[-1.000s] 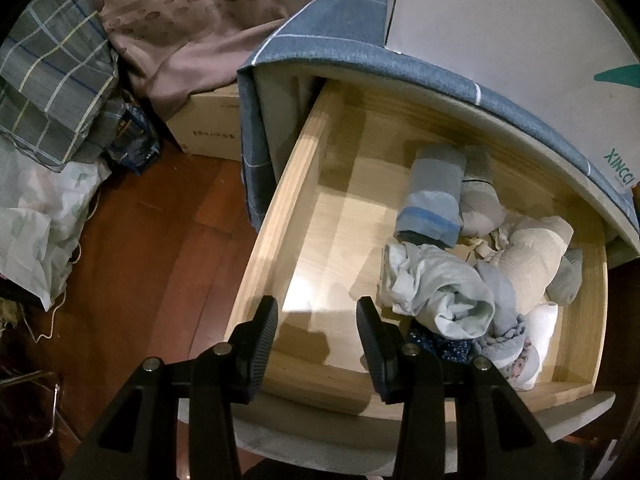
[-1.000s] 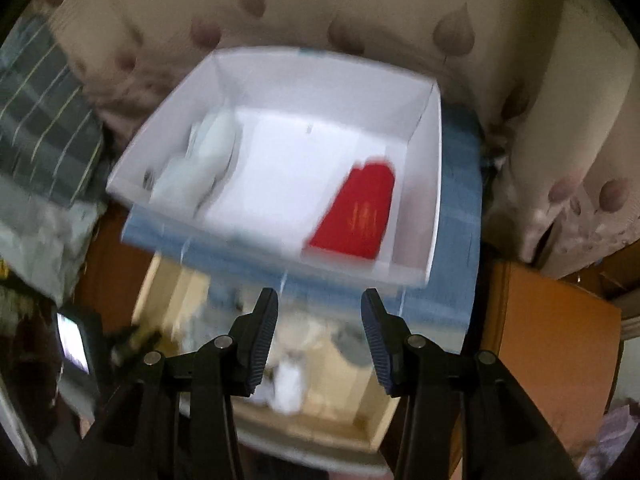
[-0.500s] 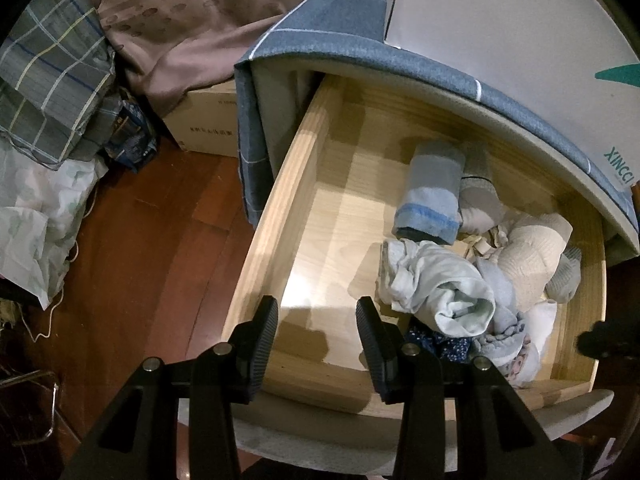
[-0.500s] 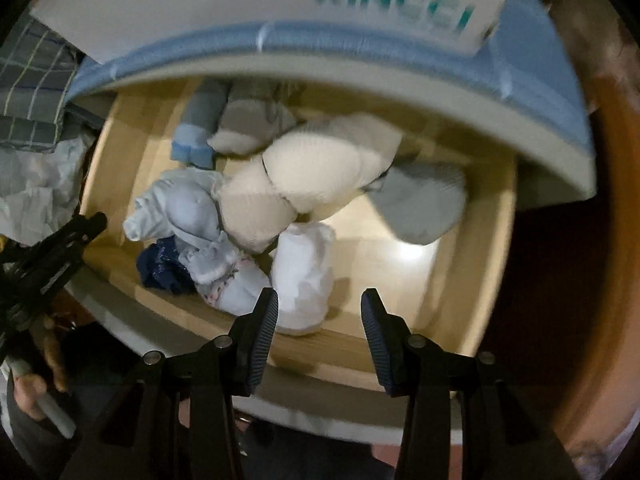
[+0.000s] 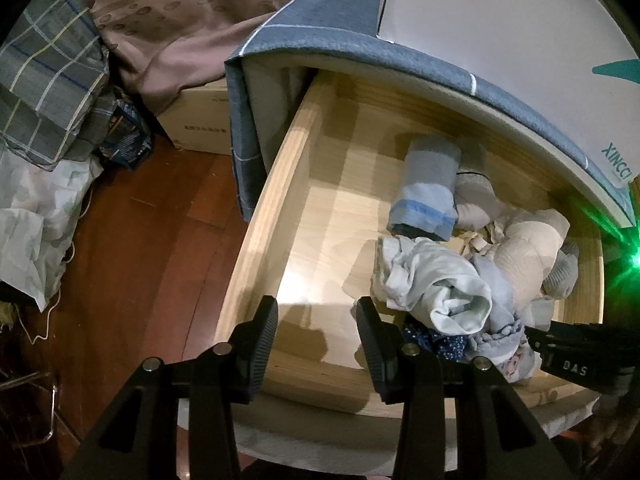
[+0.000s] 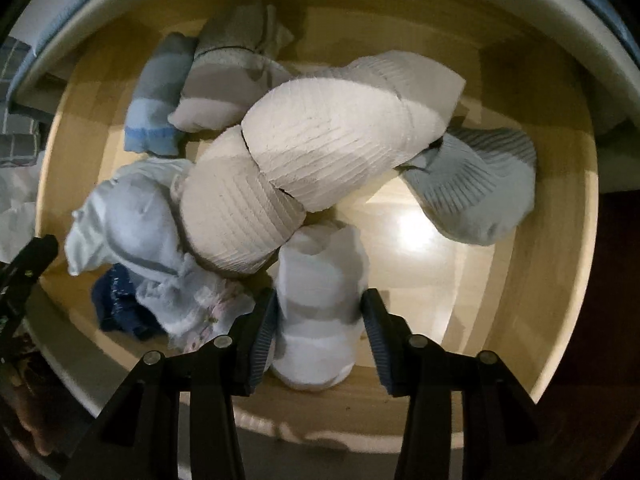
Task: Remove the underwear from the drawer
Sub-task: 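Close the right gripper on the white rolled sock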
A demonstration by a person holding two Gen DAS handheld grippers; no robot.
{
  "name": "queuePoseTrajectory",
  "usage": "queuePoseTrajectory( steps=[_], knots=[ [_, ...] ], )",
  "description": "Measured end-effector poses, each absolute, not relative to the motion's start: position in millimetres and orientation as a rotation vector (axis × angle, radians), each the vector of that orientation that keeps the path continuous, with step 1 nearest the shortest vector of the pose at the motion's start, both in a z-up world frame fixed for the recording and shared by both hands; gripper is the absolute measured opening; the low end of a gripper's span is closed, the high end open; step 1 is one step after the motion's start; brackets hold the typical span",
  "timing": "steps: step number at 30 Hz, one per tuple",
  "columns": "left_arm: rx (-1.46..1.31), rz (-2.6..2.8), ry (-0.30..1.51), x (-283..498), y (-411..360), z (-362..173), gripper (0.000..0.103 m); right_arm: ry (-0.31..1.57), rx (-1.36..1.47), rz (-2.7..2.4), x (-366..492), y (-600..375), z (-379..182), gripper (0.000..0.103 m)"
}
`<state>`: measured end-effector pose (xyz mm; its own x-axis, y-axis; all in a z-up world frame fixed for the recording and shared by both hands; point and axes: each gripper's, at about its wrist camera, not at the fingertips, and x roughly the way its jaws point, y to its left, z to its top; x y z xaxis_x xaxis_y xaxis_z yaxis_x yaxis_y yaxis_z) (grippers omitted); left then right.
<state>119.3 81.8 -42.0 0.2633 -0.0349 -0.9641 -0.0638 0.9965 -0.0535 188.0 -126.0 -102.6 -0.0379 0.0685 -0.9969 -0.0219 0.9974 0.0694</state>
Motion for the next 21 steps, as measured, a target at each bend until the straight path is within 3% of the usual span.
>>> queuePoseTrajectory(
  steps=[21],
  knots=[
    [-0.054, -0.042, 1.341, 120.1, 72.0, -47.7, 0.042, 1.591, 0.023, -0.154, 175.6, -181.7, -111.1, 0.04]
  ],
)
